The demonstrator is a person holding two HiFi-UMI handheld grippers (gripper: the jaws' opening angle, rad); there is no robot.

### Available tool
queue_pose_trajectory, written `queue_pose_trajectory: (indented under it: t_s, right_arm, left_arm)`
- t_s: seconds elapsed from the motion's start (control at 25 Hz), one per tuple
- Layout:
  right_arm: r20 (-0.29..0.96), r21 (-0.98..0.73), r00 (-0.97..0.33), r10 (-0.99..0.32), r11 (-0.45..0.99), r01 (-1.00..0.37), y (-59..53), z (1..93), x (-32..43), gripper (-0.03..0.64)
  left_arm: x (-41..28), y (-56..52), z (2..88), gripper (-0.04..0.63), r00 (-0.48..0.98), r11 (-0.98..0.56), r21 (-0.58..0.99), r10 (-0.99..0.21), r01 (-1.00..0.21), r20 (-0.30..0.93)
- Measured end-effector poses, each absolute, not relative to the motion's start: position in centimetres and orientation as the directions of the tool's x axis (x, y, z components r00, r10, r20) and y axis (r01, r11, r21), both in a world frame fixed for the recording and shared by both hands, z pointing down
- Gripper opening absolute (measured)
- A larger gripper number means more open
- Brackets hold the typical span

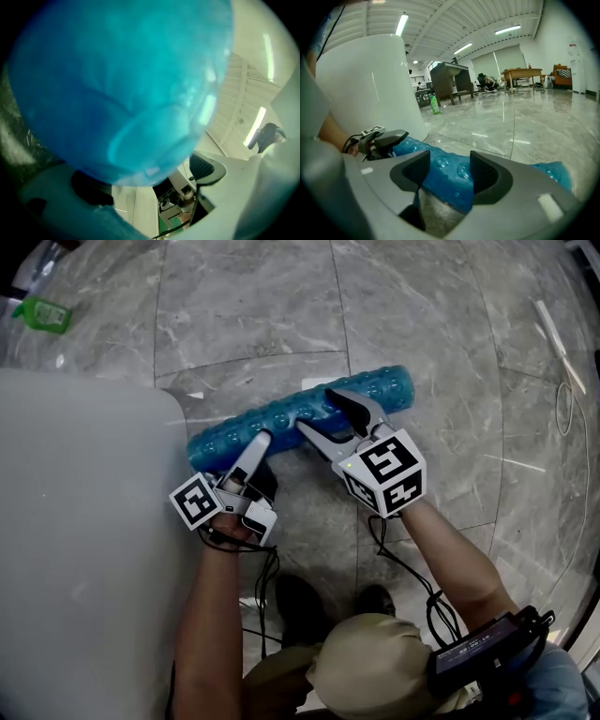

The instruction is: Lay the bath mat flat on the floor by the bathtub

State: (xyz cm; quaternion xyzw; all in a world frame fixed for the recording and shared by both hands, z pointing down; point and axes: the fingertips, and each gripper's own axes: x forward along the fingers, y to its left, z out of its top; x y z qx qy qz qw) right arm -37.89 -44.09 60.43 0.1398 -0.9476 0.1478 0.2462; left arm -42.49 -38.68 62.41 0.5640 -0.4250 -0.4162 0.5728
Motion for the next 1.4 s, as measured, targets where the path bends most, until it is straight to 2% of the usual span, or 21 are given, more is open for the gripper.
queue_pose_trajectory:
  t_s: [0.16,0.28,0.32,0.4,0.48,0.52,0.56,0.64,0.72,0.8,0.92,1.0,1.04,1.08,1.24,1.32,1.4]
  right_arm:
    - [0.492,-0.21,-0.847,-0.2,0.918,-0.338,-43.9,60.1,-37.6,0.27]
    - [0.489,-0.213,-0.849,-0.199,0.917,-0.338,-43.5,59.8,-37.4,0.267]
    - [0.492,-0.213,-0.848,-0.199,0.916,-0.339,-43.4,59.8,-37.3,0.265]
    - [0.498,-0.209,-0.843,-0.202,0.916,-0.343,-43.5,60.2,-37.3,0.25]
    - [0.507,-0.205,-0.837,-0.204,0.915,-0.348,-43.6,60.6,-37.4,0.247]
    - [0.512,-0.206,-0.834,-0.203,0.914,-0.349,-43.6,60.7,-37.3,0.244]
    - [0.517,-0.206,-0.832,-0.202,0.914,-0.35,-43.5,60.8,-37.2,0.239]
    - [0.518,-0.205,-0.831,-0.204,0.913,-0.352,-43.1,60.8,-36.8,0.225]
    - [0.514,-0.205,-0.832,-0.209,0.912,-0.356,-42.8,60.6,-36.5,0.205]
    - [0.513,-0.205,-0.832,-0.214,0.91,-0.36,-42.6,60.4,-36.4,0.202]
    - [0.516,-0.198,-0.828,-0.219,0.91,-0.364,-42.7,60.5,-36.4,0.202]
    - [0.522,-0.191,-0.822,-0.227,0.909,-0.371,-42.7,60.6,-36.4,0.202]
    - [0.524,-0.188,-0.819,-0.233,0.906,-0.379,-42.7,60.7,-36.4,0.202]
    - [0.525,-0.188,-0.816,-0.24,0.903,-0.387,-42.8,60.7,-36.4,0.202]
    - [0.528,-0.251,-0.824,-0.207,0.889,-0.384,-42.8,60.2,-36.1,0.199]
    - [0.5,-0.293,-0.842,-0.203,0.875,-0.386,-43.7,58.9,-35.0,0.229]
    - [0.47,-0.286,-0.841,-0.268,0.855,-0.432,-45.9,57.4,-32.5,0.243]
  left_arm:
    - [-42.1,-37.9,62.2,0.486,0.284,-0.027,0.994,-0.959,-0.11,0.005]
    - [-42.0,-37.5,62.9,0.478,0.229,0.039,0.983,-0.97,-0.181,0.08]
    - [-42.0,-37.4,63.6,0.458,0.223,0.094,0.975,-0.965,-0.203,0.139]
    - [-42.0,-37.5,65.1,0.375,0.252,0.203,0.959,-0.935,-0.198,0.25]
    - [-41.2,-37.6,65.4,0.377,0.353,0.25,0.959,-0.892,-0.131,0.281]
    - [-40.4,-37.3,65.2,0.366,0.434,0.249,0.959,-0.855,-0.135,0.283]
    - [-39.6,-36.6,65.3,0.359,0.524,0.237,0.954,-0.797,-0.185,0.3]
    - [-38.2,-34.3,65.6,0.291,0.659,0.195,0.925,-0.655,-0.327,0.371]
    - [-37.9,-32.9,65.3,0.259,0.694,0.166,0.915,-0.606,-0.369,0.389]
    - [-38.9,-32.4,65.3,0.218,0.647,0.21,0.912,-0.649,-0.354,0.4]
    - [-38.3,-32.9,64.3,0.165,0.578,0.21,0.951,-0.757,-0.227,0.305]
    - [-38.0,-33.3,63.8,0.087,0.534,0.145,0.946,-0.796,-0.29,0.285]
    - [-37.9,-33.9,63.1,0.009,0.508,0.097,0.942,-0.822,-0.322,0.258]
    - [-37.8,-34.5,62.5,0.0,0.473,0.075,0.939,-0.849,-0.335,0.236]
    - [-37.9,-35.7,63.3,0.002,0.316,0.185,0.94,-0.908,-0.288,0.275]
    - [-37.9,-35.5,63.8,0.002,0.298,0.203,0.94,-0.911,-0.274,0.284]
    - [-38.0,-35.5,63.9,0.002,0.296,0.201,0.944,-0.914,-0.262,0.277]
